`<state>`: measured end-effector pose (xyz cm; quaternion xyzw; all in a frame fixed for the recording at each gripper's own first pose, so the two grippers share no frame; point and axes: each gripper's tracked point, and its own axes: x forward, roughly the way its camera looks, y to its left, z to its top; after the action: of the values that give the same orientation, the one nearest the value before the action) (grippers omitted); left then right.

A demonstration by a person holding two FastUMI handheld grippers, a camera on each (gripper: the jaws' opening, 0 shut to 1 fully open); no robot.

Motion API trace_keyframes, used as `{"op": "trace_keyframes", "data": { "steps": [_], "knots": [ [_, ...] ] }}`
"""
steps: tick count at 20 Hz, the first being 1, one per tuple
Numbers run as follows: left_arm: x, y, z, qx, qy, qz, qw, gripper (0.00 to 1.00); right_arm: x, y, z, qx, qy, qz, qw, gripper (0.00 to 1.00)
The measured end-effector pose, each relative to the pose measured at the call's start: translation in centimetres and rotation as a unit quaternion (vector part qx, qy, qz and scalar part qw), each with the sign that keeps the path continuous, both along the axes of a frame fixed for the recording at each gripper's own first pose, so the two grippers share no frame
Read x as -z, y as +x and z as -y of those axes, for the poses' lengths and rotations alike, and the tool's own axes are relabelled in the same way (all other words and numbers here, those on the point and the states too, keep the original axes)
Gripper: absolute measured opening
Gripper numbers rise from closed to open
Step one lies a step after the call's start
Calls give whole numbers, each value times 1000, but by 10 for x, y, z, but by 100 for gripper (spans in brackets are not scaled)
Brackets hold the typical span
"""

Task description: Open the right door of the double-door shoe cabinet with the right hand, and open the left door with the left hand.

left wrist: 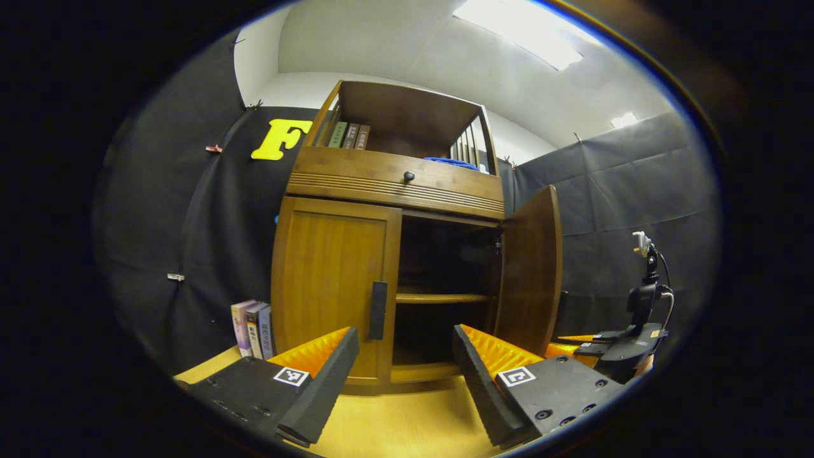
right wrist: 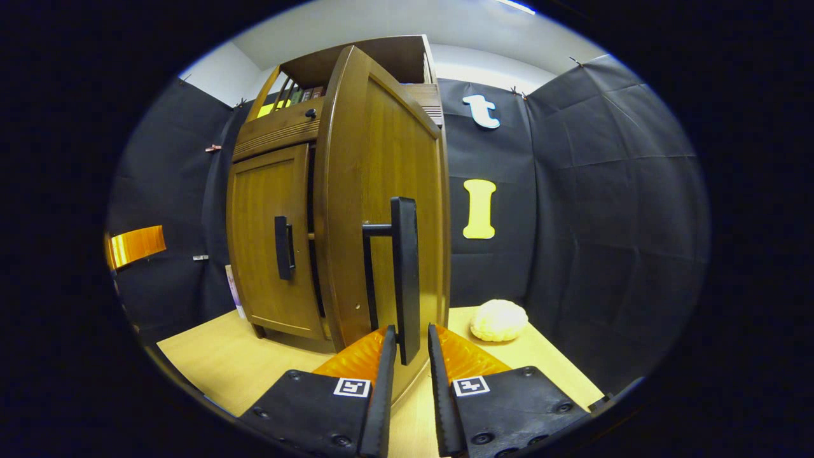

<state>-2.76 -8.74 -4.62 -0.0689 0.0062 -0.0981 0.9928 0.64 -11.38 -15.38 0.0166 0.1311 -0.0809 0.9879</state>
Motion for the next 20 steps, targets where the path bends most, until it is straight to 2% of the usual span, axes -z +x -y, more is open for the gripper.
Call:
{"op": "trace_keyframes", "data": {
  "steps": [1,2,3,4,5,6,7,13,19,20],
  "knots": [
    [3,3,6,6,-1,-2,1000,92,-1,-2,4,-1,3,0,1000,27],
    [6,6,12,10,0,-5,1000,88,-5,-6,16,9,-4,2,1000,33],
    [9,10,17,14,2,-9,1000,88,-5,-5,25,18,-12,5,1000,27],
    [12,13,21,17,2,-12,1000,88,-6,-8,32,26,-16,8,1000,27],
    [15,16,25,19,2,-15,1000,92,-8,-11,38,31,-16,10,999,17],
    [17,19,29,22,-1,-18,1000,92,-8,-13,44,38,-14,11,999,17],
    [20,23,33,25,-4,-21,999,92,-10,-14,51,42,-13,13,999,27],
    [26,39,43,30,9,-28,999,93,-22,-35,99,95,-51,28,994,27],
    [12,52,24,3,35,-11,999,93,-36,-41,86,81,-20,53,995,27],
    [10,54,18,-8,37,-6,999,87,-42,-44,80,76,-18,59,995,17]
  ]
}}
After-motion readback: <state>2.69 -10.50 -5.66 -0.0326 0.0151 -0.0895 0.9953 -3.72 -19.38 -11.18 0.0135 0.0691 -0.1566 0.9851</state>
